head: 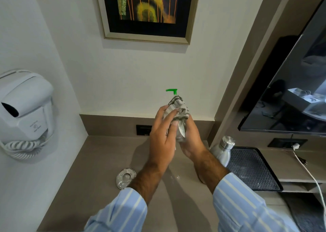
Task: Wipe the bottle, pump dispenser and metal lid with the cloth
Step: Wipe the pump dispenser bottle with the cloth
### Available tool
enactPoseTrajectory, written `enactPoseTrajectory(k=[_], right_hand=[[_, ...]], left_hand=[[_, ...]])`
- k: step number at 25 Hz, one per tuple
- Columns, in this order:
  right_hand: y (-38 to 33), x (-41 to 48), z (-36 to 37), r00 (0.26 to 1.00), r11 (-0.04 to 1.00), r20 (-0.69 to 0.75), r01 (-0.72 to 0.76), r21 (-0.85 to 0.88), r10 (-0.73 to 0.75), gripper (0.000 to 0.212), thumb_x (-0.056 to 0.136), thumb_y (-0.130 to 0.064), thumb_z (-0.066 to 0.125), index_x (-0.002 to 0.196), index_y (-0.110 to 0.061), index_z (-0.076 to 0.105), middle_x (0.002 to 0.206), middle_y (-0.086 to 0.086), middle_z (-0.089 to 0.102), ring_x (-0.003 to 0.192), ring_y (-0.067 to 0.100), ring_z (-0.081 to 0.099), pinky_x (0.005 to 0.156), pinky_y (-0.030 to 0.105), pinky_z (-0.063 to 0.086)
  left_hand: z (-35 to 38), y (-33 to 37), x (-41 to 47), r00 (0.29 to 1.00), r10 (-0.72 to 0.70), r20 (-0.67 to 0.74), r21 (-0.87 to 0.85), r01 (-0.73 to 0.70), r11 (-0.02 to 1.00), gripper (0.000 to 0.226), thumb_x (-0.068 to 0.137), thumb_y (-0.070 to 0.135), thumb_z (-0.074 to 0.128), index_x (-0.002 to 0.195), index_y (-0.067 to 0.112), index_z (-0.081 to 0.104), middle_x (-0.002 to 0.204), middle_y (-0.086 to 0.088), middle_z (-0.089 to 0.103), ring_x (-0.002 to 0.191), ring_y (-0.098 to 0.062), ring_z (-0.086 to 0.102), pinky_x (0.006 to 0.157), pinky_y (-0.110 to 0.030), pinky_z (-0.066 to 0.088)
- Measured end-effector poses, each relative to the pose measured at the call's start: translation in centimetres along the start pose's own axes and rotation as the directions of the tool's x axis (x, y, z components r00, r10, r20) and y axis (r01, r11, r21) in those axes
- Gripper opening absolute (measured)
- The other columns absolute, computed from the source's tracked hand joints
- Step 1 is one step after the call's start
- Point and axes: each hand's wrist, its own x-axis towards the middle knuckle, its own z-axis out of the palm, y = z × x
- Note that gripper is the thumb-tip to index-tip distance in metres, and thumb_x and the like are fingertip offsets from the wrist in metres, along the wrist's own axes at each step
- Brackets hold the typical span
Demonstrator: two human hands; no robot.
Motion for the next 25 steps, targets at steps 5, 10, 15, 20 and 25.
enactPoseTrajectory(k=[5,10,15,20,25], right_hand=[[1.2,-0.8,-0.3,0.987,0.997,0.153,-0.051,0.051,0.042,0.066,0.079,-0.02,0.075,0.138,-0.008,0.049,0.098,0.013,0.063,0.071,0.024,0.064,0.046,0.03,0.05],[0.6,0.4,-1.3,0.992,0.993,0.094,-0.088,0.082,0.081,0.036,0.094,-0.034,0.046,0.107,-0.019,0.076,0.094,0.007,0.075,0.083,0.02,0.073,0.066,0.033,0.059],[2.8,-0.5,-1.8,0.984,0.982,-0.031,-0.175,-0.073,0.174,0.043,0.092,-0.039,0.054,0.12,-0.011,0.068,0.102,0.011,0.076,0.088,0.025,0.071,0.069,0.038,0.061],[3.6,0.7,-4.1,0.972,0.973,-0.196,-0.164,-0.165,0.13,0.041,0.101,-0.048,0.052,0.122,-0.018,0.071,0.119,0.019,0.076,0.111,0.041,0.072,0.087,0.049,0.06],[6.1,1.1,-9.3,0.938,0.914,-0.303,-0.262,-0.311,0.167,0.054,0.096,-0.053,0.059,0.145,-0.03,0.05,0.13,-0.001,0.066,0.119,0.017,0.064,0.105,0.046,0.052]], left_hand=[[-0.1,0.2,3.4,0.869,-0.493,0.042,-0.295,0.482,0.825,0.028,0.104,0.036,0.047,0.119,0.037,0.071,0.097,0.006,0.081,0.08,-0.017,0.078,0.052,-0.035,0.06],[0.5,-0.6,-0.2,0.988,-0.149,0.028,-0.023,0.15,0.988,0.036,0.104,0.025,0.051,0.137,0.022,0.063,0.148,0.0,0.058,0.137,-0.008,0.053,0.112,-0.022,0.044],[0.6,-2.2,2.1,0.879,-0.477,0.025,-0.162,0.474,0.865,0.035,0.106,0.026,0.048,0.138,0.027,0.062,0.129,0.003,0.071,0.117,-0.011,0.069,0.103,-0.04,0.055],[1.8,-4.9,-1.4,0.941,-0.309,0.135,0.042,0.306,0.951,0.036,0.101,0.024,0.055,0.136,0.027,0.062,0.138,0.014,0.061,0.119,0.015,0.058,0.097,-0.009,0.048],[-0.4,-15.3,-5.6,0.724,-0.608,0.326,0.418,0.466,0.78,0.034,0.1,0.016,0.062,0.133,0.017,0.067,0.129,-0.008,0.072,0.106,0.003,0.069,0.087,-0.011,0.048]])
